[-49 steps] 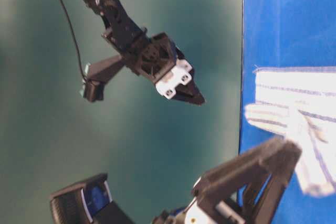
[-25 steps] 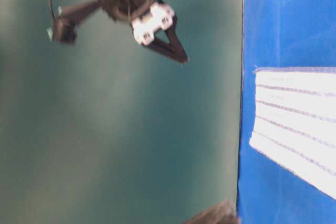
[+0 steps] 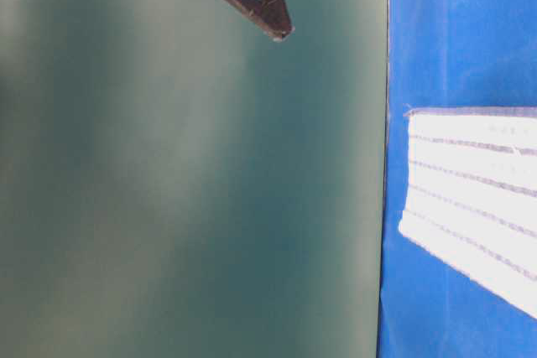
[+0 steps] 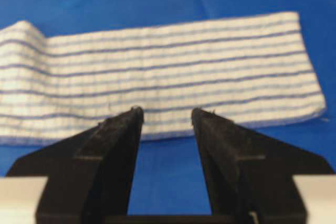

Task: Fold the blue towel.
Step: 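Lay the strip down vertically, open both grippers and withdraw, then move both grippers to the strip's far end and pinch its corners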

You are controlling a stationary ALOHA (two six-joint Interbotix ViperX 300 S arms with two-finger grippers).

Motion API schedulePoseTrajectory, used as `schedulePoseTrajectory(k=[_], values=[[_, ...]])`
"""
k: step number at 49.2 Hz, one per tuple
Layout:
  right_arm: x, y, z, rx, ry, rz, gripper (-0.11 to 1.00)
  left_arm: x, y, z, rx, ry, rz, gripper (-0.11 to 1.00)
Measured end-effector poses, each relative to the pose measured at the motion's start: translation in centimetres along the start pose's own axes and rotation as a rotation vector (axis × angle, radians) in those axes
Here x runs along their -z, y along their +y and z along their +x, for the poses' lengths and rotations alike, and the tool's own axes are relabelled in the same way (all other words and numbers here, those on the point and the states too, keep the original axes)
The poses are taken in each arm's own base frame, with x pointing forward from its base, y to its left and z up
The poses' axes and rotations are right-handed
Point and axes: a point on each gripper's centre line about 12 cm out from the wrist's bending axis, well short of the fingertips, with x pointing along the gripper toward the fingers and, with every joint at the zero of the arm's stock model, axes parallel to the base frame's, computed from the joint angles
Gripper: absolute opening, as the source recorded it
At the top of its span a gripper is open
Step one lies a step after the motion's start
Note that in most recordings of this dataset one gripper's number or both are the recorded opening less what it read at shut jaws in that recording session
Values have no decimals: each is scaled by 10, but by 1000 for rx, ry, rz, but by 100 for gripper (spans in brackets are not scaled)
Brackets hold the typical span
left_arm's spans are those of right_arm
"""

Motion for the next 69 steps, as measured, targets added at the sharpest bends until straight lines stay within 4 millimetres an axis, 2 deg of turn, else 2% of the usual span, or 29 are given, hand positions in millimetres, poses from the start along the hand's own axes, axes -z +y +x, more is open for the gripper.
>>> schedulePoseTrajectory(k=[12,20,30,44,57,69], values=[[4,0,5,0,20,5,52,1,5,2,-19,9,-4,64],[3,-8,15,23,35,8,52,2,20,8,-72,9,-1,64],[1,-41,36,105,70,34,52,-7,53,26,-181,-3,61,64],[17,-93,85,202,170,60,52,-18,124,75,-351,51,89,64],[38,-121,121,233,242,76,52,-11,178,111,-440,106,63,65],[59,-127,147,221,282,69,52,8,214,133,-487,146,28,65]])
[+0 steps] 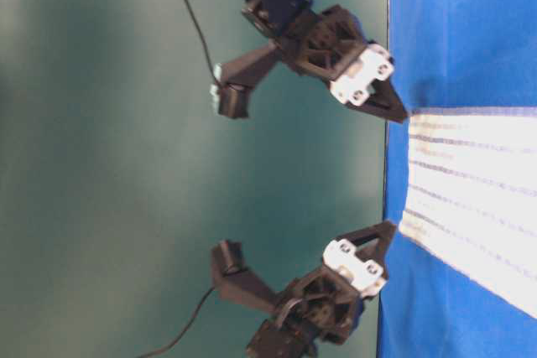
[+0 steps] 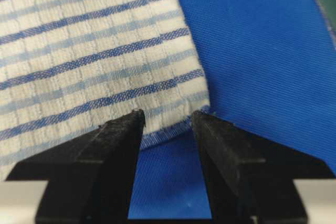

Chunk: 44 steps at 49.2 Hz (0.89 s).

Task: Fold the blue towel.
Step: 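Move both grippers to the strip's far end and pinch its corners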

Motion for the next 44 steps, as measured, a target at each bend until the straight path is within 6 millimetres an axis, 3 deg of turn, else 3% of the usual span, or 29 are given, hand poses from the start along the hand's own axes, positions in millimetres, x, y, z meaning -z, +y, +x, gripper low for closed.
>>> schedulePoseTrajectory(k=[12,22,29,33,38,41,44], values=[[5,-10,16,11,10,16,52,0,2,21,-6,-10,-4,65],[7,-21,18,30,16,34,52,13,10,32,-20,23,-13,63],[10,-21,21,28,23,32,45,15,9,33,-18,35,-12,60],[11,-20,22,26,26,30,30,16,9,34,-16,50,-14,49],[12,-19,23,23,28,22,6,17,7,34,-10,68,-7,26],[11,-19,23,23,25,19,6,18,6,34,-7,74,6,11],[11,-19,23,23,27,14,6,18,5,34,-6,76,18,3]])
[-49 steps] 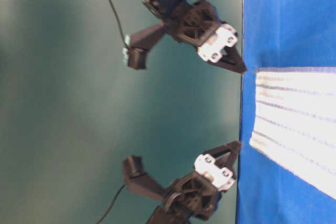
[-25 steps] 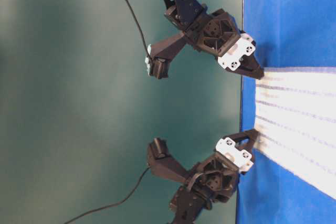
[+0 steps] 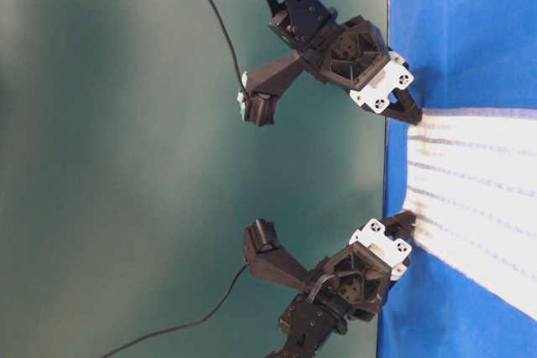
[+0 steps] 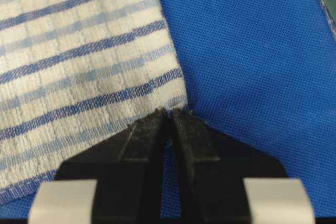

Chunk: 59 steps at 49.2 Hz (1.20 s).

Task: Fold the blue towel.
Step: 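Move both grippers to the strip's far end and pinch its corners, then fold the far end toward the near end with both grippers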

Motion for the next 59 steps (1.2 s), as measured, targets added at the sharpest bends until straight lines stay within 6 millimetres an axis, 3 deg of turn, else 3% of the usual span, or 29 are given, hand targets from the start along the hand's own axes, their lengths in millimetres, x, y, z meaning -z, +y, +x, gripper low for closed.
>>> schedulePoseTrajectory(k=[14,29,44,52,59], values=[[-4,-5,0,9,-10,9,6,0,0,0,0,0,15,3],[-22,-21,-1,39,-48,25,6,-16,15,-2,-24,-5,0,3],[-21,-23,-4,47,-34,35,6,-26,18,-8,-29,-18,26,3],[-26,-14,-17,35,-52,24,6,-27,7,-22,-9,-22,41,3],[-26,12,-35,-6,-59,-10,6,-27,-13,-44,29,-29,68,3]])
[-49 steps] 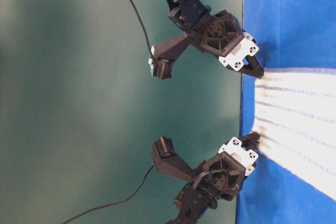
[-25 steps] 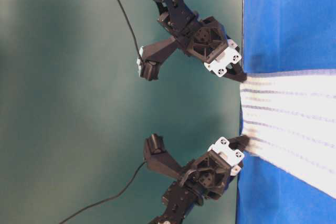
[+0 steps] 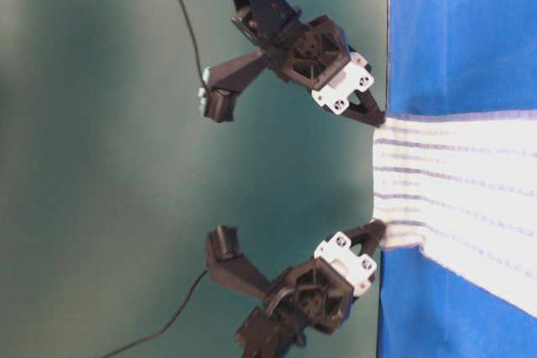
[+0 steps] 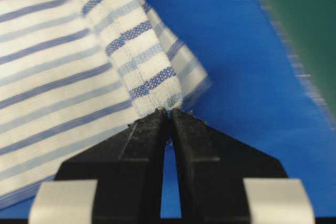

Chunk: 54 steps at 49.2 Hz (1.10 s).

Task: Fold the blue towel.
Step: 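Fold the far end toward the near end with both grippers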

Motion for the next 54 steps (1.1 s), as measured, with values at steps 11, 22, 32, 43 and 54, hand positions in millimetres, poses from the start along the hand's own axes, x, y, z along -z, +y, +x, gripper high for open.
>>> schedulePoseTrajectory(k=[11,22,32,43,54], values=[[10,47,-27,-86,3,-38,6,11,-43,-34,92,6,41,3],[22,96,-48,-183,12,-66,6,28,-94,-67,216,15,112,3],[32,133,-58,-256,29,-75,6,42,-137,-87,326,40,133,3],[40,166,-68,-323,43,-82,6,52,-171,-101,411,94,138,3],[46,188,-77,-368,55,-78,6,59,-193,-113,465,125,144,3]])
